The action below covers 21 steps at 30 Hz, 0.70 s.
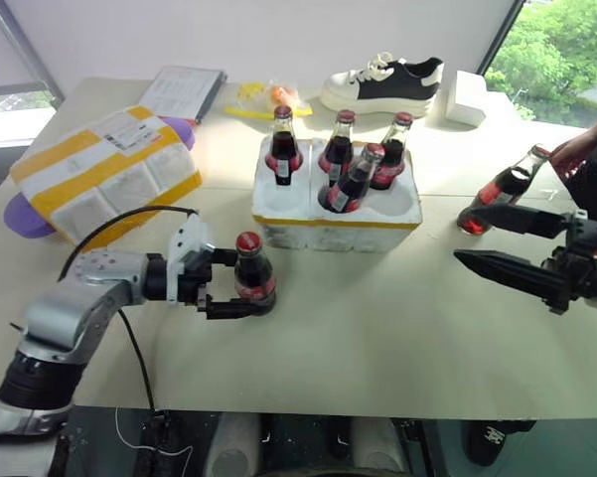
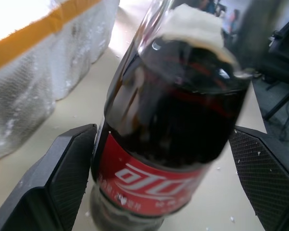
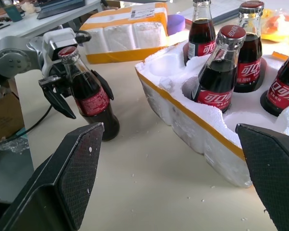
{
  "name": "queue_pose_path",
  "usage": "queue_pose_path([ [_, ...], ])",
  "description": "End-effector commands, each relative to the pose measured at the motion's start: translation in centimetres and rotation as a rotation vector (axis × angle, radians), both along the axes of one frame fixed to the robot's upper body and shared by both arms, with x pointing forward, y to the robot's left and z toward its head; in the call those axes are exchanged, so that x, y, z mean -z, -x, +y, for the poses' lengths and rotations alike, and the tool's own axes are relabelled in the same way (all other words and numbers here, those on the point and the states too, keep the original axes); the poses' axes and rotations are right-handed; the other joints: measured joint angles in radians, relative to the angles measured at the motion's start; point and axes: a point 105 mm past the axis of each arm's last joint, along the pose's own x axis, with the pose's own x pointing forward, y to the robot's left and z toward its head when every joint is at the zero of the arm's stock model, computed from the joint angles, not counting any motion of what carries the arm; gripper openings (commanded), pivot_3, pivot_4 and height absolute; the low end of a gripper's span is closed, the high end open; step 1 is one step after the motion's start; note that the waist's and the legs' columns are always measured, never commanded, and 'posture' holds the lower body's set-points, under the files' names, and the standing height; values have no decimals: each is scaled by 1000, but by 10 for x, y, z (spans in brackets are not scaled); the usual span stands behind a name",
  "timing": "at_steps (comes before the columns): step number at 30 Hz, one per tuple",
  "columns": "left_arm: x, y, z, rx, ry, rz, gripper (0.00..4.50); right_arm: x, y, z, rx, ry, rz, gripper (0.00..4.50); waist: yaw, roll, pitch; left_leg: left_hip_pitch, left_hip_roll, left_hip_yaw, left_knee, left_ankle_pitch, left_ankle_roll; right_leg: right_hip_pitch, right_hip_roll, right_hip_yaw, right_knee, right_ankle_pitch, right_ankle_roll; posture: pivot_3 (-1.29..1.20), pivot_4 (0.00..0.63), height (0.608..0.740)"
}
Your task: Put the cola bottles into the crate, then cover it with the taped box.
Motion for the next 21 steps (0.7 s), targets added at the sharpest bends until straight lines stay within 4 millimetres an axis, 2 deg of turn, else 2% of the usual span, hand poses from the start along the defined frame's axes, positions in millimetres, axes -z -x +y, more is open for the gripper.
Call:
queue_pose_path([
  [1, -10, 2, -1, 29, 7, -35, 3049, -9, 4, 1, -7, -14, -42, 4500, 0, 0, 0, 0, 0, 0, 0, 0, 0, 0, 0, 0, 0, 0, 0, 0, 150, 740],
  [2, -12, 1, 0, 27, 7, -35, 2780, -8, 4, 1, -7, -15, -42, 4500, 0, 0, 0, 0, 0, 0, 0, 0, 0, 0, 0, 0, 0, 0, 0, 0, 150, 740],
  [7, -36, -1, 11, 28, 10, -41, 2779, -6, 3, 1, -4, -21, -39, 4500, 0, 0, 0, 0, 0, 0, 0, 0, 1, -1, 0, 0, 0, 0, 0, 0, 150, 740],
  [10, -69, -8, 19, 33, 43, -73, 2779, -5, 2, 1, -4, -23, -37, 4500, 4, 0, 0, -1, 0, -1, 0, 0, 0, -1, 0, 0, 0, 0, 0, 0, 150, 740],
  [13, -119, -27, 26, 19, 122, -130, 2779, -3, 1, 2, -6, -27, -37, 4500, 12, -1, 1, -2, 0, -1, 1, 0, 0, -1, 0, -1, 0, 0, 0, 0, 150, 740],
  [16, -148, -46, 25, 7, 169, -175, 2779, -1, 0, 2, -4, -30, -37, 4500, 15, -1, 0, -1, -1, 0, 1, 1, -2, -1, 0, 0, 0, 0, 0, 0, 150, 740],
  [18, -160, -58, 22, 5, 187, -189, 2779, 1, 0, 3, -2, -32, -37, 4500, 21, -1, 0, -2, -2, 1, 0, 2, -3, -1, 1, 0, 0, 0, 1, 0, 150, 740],
  [21, -163, -76, 11, 31, 181, -199, 2779, 2, 0, 4, 4, -40, -42, 4500, 27, -1, 1, -1, -2, 3, 0, 2, -3, -1, 1, -1, 0, 0, 1, 0, 150, 740],
])
